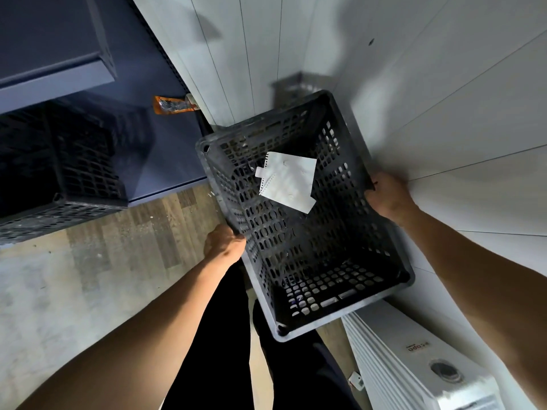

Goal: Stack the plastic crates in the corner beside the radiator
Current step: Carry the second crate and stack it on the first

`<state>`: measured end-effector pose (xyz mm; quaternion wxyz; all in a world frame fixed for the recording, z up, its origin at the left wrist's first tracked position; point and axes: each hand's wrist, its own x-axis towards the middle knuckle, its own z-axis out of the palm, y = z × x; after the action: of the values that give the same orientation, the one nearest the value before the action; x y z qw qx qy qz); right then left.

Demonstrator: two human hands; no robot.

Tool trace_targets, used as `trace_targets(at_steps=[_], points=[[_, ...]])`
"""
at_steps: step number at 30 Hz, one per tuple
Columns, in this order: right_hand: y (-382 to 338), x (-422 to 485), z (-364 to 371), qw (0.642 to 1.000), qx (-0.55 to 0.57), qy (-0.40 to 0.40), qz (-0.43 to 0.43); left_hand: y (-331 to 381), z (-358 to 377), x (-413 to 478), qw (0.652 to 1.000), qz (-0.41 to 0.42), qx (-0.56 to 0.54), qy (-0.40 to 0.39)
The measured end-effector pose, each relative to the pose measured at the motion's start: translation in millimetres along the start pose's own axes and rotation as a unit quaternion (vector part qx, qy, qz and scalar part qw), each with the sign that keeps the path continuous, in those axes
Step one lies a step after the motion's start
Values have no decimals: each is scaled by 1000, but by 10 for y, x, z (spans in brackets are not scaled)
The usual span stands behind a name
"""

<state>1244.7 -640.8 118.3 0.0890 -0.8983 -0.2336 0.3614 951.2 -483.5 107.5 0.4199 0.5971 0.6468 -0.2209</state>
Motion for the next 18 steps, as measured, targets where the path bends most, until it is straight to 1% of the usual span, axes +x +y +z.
trace_targets(at_steps=[2, 5, 8, 11, 13, 16, 18], points=[[3, -16, 19, 1000, -14, 10, 9, 17, 4, 8, 1000, 8, 9, -6], [-129, -126, 27, 996, -77, 35, 35, 30, -19, -10, 999, 22, 15, -18], [-245, -266, 94, 991, -121, 41, 40, 48, -48, -79, 996, 41, 69, -24], [-294, -386, 160, 992, -114, 42, 28, 93, -114, -188, 986, 82, 143, 4], [-326, -465, 217, 995, -86, 31, 31, 77, -169, -190, 967, 139, 207, 44], [-405, -605, 358, 998, -24, 4, 56, 43, -295, -96, 940, 227, 245, 70], [-468, -713, 506, 997, 4, -14, 78, 26, -370, 4, 895, 301, 318, 81]])
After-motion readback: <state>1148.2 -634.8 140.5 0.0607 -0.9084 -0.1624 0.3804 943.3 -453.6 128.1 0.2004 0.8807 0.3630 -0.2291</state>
